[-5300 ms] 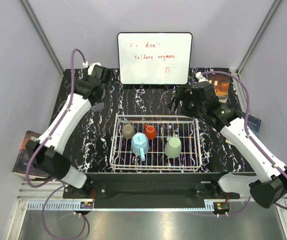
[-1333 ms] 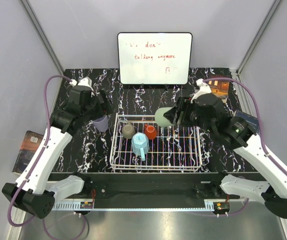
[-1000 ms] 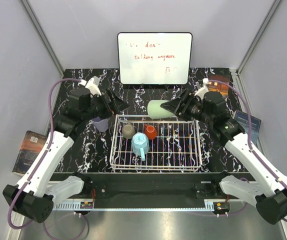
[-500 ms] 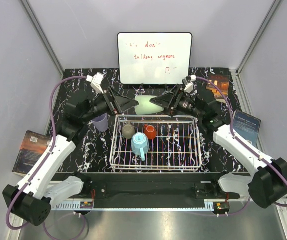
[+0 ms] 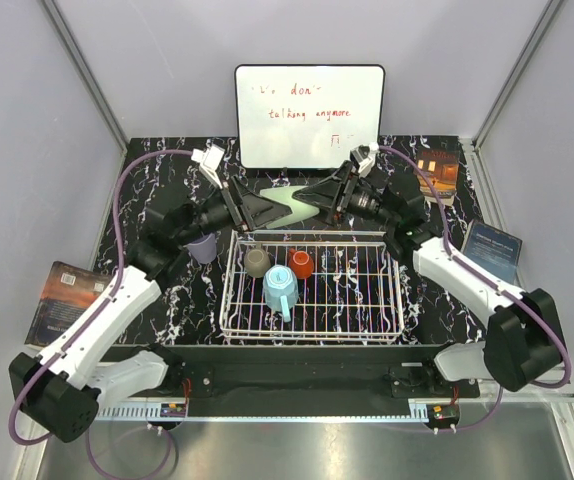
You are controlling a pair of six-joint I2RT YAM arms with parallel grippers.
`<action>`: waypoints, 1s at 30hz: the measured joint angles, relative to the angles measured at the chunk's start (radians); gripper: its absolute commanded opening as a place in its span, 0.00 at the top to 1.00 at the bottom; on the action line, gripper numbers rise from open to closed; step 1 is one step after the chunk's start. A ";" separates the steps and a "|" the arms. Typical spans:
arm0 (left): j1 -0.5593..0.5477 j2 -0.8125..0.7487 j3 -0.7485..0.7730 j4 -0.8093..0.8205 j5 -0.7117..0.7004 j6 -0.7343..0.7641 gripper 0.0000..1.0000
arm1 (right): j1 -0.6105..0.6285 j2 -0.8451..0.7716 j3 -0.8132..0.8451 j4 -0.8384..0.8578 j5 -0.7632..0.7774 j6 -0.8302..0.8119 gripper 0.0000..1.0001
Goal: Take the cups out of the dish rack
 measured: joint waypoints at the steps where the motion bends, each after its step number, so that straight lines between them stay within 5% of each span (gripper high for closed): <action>1: -0.003 0.006 -0.002 0.006 0.001 -0.002 0.44 | 0.000 0.008 0.001 0.016 -0.008 0.008 1.00; 3: -0.012 0.018 -0.006 0.021 0.004 -0.005 0.51 | 0.000 0.031 0.002 0.065 -0.036 0.040 1.00; 8: -0.015 0.040 -0.010 0.033 0.008 -0.011 0.98 | -0.002 0.054 0.002 0.143 -0.070 0.091 1.00; 12: -0.026 0.035 -0.008 0.076 0.020 -0.026 1.00 | -0.006 0.051 0.006 0.154 -0.078 0.113 0.92; 13: -0.026 0.033 -0.008 0.080 0.020 -0.025 1.00 | -0.006 0.048 0.009 0.149 -0.079 0.108 0.81; 14: -0.026 0.032 -0.008 0.078 0.020 -0.023 1.00 | -0.006 0.045 0.013 0.135 -0.080 0.101 0.52; 15: -0.026 0.030 -0.008 0.074 0.019 -0.020 1.00 | -0.006 0.040 0.017 0.117 -0.081 0.091 0.38; 19: -0.030 0.024 0.022 -0.005 0.003 0.021 1.00 | -0.005 0.002 0.056 -0.039 -0.064 0.000 0.06; 30: -0.018 0.044 0.312 -0.537 -0.369 0.285 1.00 | 0.001 -0.172 0.390 -0.781 0.383 -0.465 0.00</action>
